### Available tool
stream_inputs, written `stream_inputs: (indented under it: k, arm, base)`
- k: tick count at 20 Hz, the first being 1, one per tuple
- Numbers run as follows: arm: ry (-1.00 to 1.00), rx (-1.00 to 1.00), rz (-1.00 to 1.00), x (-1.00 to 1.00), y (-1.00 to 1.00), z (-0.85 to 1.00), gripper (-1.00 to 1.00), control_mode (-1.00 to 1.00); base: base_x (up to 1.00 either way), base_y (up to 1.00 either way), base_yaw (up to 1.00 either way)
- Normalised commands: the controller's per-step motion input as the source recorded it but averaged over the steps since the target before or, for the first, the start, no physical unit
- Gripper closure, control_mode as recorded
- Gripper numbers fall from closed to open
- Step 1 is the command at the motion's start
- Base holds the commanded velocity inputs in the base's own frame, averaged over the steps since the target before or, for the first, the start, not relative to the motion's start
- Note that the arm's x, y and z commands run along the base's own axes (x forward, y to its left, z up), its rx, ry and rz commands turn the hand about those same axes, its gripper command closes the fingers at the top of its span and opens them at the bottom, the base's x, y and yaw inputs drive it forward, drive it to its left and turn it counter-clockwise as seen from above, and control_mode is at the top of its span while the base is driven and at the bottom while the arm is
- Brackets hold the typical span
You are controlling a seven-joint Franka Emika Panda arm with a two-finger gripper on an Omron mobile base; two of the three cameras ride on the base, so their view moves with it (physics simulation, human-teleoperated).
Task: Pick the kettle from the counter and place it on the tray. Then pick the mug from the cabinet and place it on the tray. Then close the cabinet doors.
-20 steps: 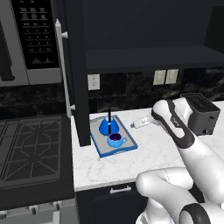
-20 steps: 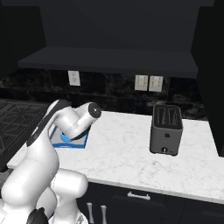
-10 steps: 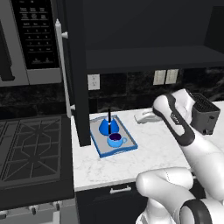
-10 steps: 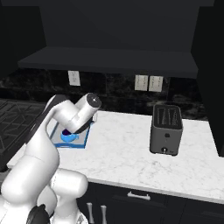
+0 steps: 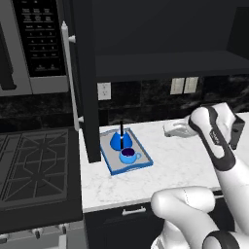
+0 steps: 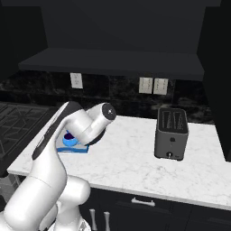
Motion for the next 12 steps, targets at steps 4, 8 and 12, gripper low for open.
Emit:
stream_inputs:
  k: [4,8,12]
  arm:
    - [0.0,0.08,-0.09,-0.16,-0.3,0.11,1.0,-1.0]
    - [0.02,0.07,-0.07,-0.03,-0.36,0.0,1.0,-1.0]
    - [0.02,0.05,-0.05,0.0,-0.34,0.0,1.0,-1.0]
  base:
    - [0.0,0.0,0.0]
    - [0.0,0.0,0.0]
    - [0.0,0.0,0.0]
